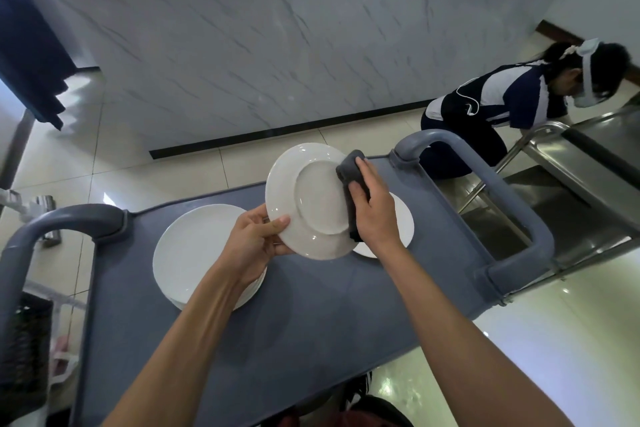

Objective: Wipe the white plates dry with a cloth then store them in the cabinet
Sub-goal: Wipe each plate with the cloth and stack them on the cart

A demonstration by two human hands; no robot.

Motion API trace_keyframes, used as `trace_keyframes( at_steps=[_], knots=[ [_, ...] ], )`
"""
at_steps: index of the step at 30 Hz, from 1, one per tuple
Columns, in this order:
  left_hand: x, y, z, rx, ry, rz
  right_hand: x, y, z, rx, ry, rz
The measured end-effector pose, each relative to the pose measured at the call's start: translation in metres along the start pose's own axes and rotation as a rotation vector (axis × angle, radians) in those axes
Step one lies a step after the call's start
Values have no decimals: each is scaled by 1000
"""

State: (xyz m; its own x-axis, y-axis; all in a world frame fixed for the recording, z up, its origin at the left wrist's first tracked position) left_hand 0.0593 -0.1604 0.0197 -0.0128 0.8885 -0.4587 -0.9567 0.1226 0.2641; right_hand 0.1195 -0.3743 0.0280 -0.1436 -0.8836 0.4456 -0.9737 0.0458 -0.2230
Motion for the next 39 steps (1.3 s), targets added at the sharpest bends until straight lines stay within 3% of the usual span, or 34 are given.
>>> trace_keyframes(
  at_steps=[10,19,32,39],
  knots=[
    [-4,5,-5,-38,-200,-72,-17,-6,-21,209,124,-81],
    [-5,7,-9,-54,-200,-61,-41,19,-39,467,231,-152],
    [-8,12,-17,-84,-132,-36,-50,39,-37,495,242,-150],
    [-5,16,-11,-69,-98,-34,-40,12,-26,392,260,-86]
  ],
)
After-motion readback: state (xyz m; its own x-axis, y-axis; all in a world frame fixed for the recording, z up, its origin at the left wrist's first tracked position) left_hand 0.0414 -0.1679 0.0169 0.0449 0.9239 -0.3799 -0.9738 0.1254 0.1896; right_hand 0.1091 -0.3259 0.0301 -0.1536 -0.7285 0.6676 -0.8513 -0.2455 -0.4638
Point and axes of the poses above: each hand's wrist, its own y-axis away from the middle knuckle, its own x-axis out of the back of the hand, z = x × y, the point moved 2 cm from there along -y, towards the middle knuckle
